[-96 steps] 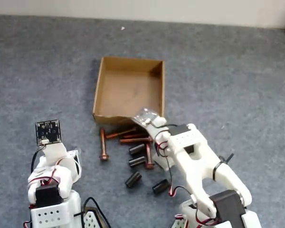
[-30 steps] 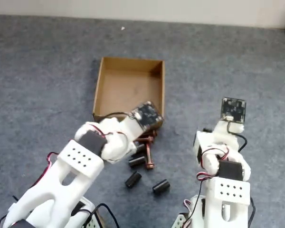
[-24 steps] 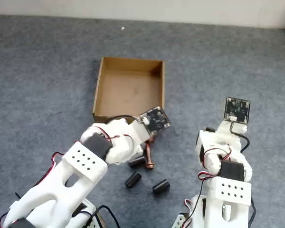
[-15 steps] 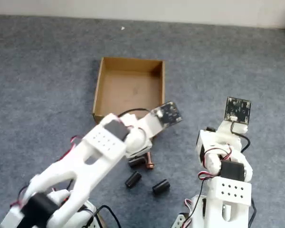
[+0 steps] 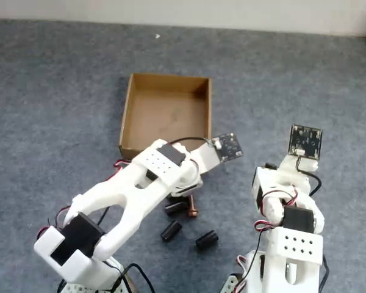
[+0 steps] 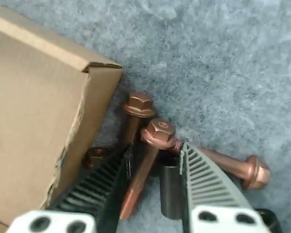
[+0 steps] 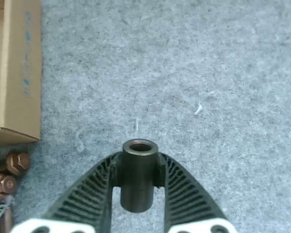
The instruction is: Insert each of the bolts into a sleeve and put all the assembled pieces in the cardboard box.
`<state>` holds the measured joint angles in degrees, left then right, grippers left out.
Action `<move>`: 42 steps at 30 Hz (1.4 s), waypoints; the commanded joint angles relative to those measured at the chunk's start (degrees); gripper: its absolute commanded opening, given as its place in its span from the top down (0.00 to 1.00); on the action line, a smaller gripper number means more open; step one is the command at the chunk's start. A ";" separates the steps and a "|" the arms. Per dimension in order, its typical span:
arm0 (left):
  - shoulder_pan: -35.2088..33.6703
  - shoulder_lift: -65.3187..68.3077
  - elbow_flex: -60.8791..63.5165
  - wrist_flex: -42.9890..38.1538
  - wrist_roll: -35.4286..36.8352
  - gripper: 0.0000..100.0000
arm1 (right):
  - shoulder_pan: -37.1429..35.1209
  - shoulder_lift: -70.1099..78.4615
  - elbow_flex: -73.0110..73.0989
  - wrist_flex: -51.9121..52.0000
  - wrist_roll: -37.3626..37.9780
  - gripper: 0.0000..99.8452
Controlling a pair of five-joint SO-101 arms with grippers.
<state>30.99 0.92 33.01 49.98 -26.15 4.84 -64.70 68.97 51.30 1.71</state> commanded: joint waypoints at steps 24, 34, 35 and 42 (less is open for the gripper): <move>0.66 -0.57 -2.42 -0.53 1.41 0.93 | 0.40 -1.54 -0.75 -1.54 -0.35 0.99; 0.48 0.13 -2.42 0.26 1.67 0.83 | 0.40 -1.54 -0.75 -1.54 -0.26 0.99; -0.04 0.13 -2.42 0.26 1.67 0.84 | 0.40 -1.54 -0.75 -1.54 -0.26 0.99; -5.23 1.63 -2.59 -4.13 1.67 0.86 | 0.40 -1.54 -0.75 -1.54 -0.18 0.99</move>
<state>28.09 1.98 32.57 47.96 -24.84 4.84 -64.70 68.97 51.30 1.71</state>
